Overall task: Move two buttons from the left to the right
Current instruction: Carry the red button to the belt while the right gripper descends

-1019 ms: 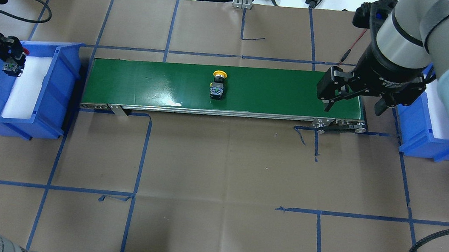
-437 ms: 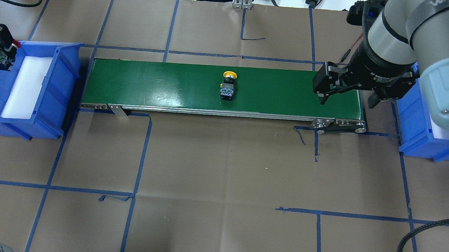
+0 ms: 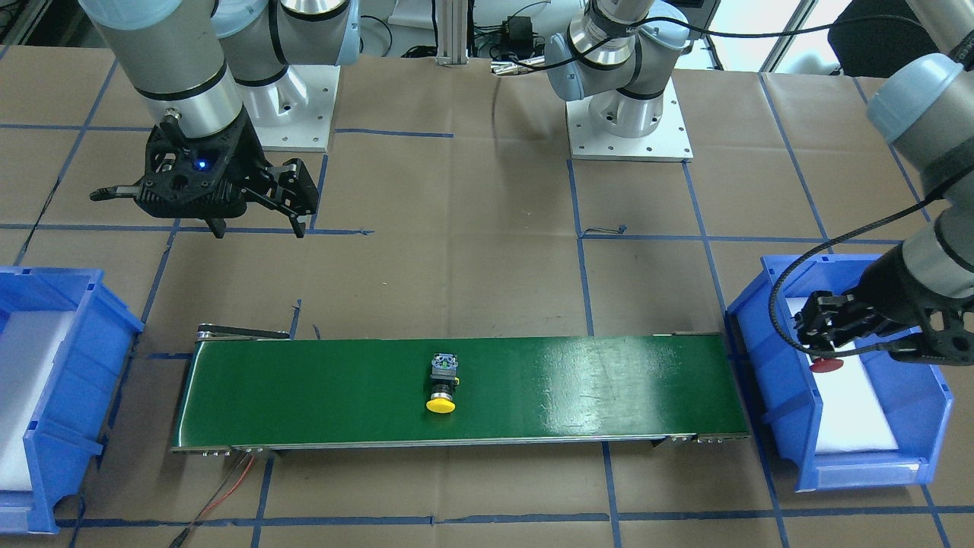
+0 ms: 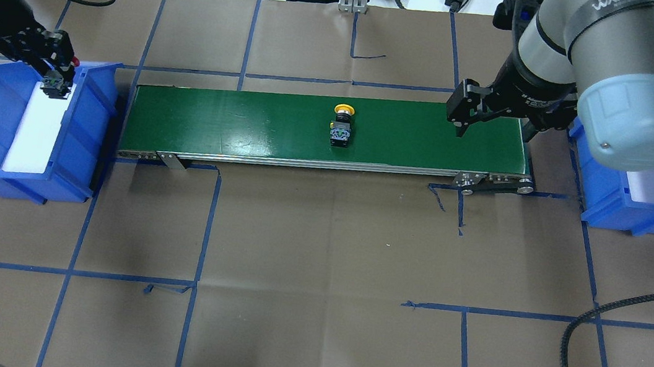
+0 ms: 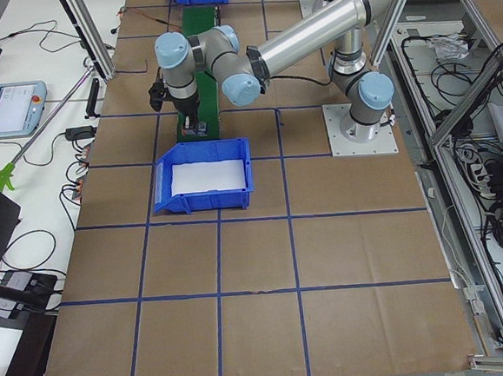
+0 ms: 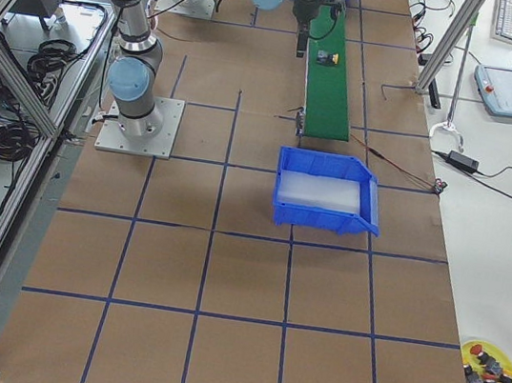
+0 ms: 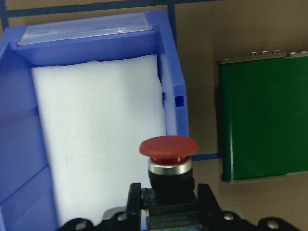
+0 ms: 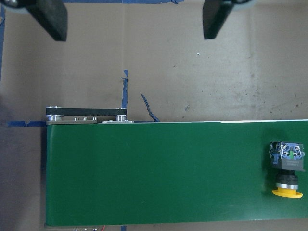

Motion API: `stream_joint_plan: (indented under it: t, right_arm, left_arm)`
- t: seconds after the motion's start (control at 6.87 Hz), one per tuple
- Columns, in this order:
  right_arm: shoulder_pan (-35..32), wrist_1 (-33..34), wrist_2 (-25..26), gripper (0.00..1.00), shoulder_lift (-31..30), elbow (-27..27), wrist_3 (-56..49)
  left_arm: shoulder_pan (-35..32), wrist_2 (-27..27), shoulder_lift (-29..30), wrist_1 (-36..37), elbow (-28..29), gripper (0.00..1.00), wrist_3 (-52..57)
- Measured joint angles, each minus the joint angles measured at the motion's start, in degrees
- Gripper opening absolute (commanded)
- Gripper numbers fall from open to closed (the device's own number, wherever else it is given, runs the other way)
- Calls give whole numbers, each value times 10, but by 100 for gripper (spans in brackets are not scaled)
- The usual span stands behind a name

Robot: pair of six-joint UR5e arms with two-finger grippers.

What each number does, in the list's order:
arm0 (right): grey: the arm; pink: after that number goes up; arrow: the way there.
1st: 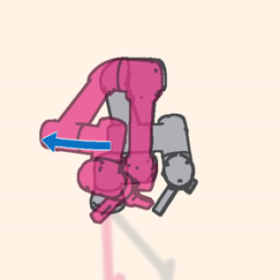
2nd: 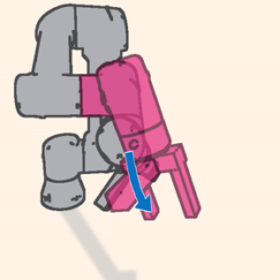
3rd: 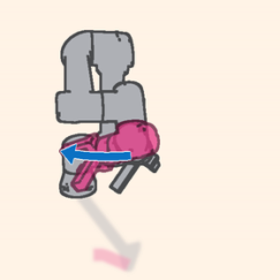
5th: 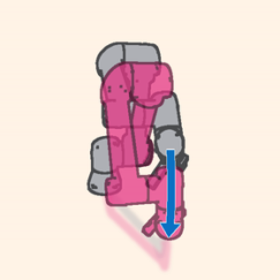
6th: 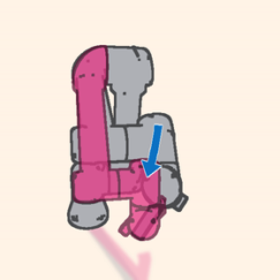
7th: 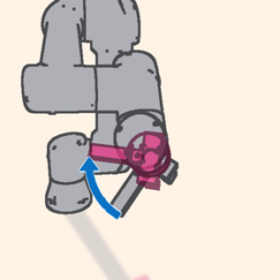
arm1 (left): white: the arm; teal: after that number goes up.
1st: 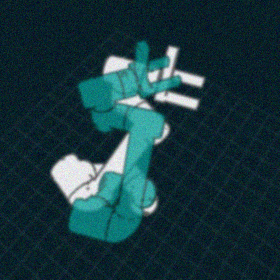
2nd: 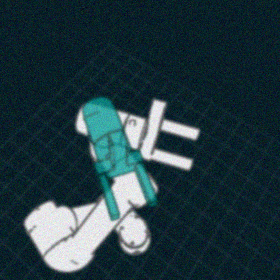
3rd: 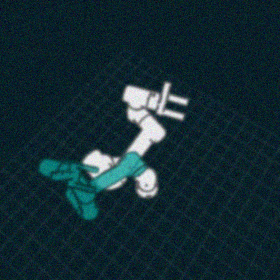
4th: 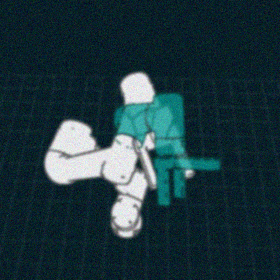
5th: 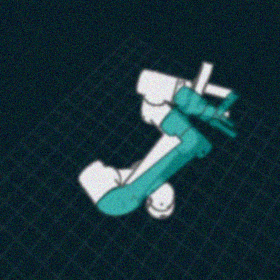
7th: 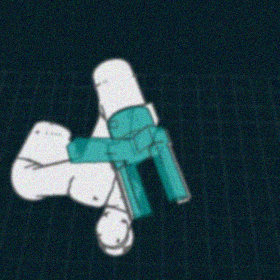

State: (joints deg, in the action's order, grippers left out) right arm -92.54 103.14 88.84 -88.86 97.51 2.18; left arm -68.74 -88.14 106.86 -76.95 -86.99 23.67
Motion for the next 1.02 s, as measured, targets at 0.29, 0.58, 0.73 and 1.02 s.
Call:
stream_joint_plan:
  t: [0.29,0.58,0.73,1.02]
  right_arm:
    - [-3,6,6,100,10,-2,-1]
    - [-3,6,5,100,19,-4,-1]
    - [-4,5,5,100,21,-4,-2]
    - [-4,4,5,100,27,-3,-2]
  left_arm:
    - [-65,-1,-7,2,-6,1,-91]
    - [-112,-1,-9,12,-25,1,-154]
    - [-120,-1,-7,43,-45,1,-167]
    - [-123,-2,0,108,-83,1,-171]
